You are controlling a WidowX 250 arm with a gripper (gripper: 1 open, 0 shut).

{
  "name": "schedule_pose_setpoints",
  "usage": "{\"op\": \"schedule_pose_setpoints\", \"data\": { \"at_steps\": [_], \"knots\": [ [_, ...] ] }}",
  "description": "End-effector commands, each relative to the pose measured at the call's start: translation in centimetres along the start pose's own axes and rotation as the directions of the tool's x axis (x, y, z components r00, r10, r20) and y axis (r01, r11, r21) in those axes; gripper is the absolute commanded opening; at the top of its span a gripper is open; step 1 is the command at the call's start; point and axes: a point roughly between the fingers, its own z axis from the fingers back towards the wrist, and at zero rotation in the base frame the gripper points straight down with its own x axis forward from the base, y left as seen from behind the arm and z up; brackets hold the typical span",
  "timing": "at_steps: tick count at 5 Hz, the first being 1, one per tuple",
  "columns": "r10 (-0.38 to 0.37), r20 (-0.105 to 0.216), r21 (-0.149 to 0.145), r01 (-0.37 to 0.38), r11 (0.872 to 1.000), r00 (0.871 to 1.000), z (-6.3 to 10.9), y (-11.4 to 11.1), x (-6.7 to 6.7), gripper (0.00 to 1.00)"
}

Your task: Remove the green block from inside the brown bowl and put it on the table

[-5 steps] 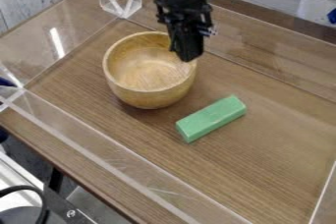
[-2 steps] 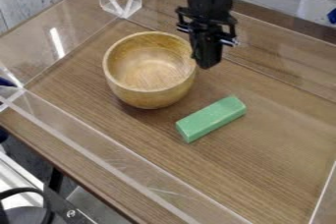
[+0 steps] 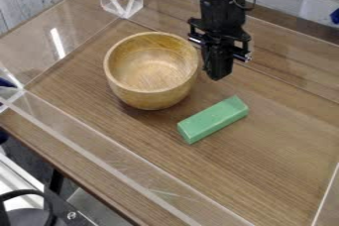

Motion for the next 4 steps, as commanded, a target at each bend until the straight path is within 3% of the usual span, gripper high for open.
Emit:
{"op": "schedule_pose_setpoints", "data": {
  "at_steps": [1, 2, 4],
  "knots": [
    [0.011, 0.047, 0.025, -0.012, 1.0, 0.999, 0.7, 0.5, 1.1, 0.0],
    [0.027, 0.053, 0.03, -0.029, 0.999, 0.998, 0.1, 0.7, 1.6, 0.0],
    [0.04, 0.028, 0.054, -0.041, 0.998, 0.999, -1.0, 1.4, 1.9, 0.0]
  ]
}}
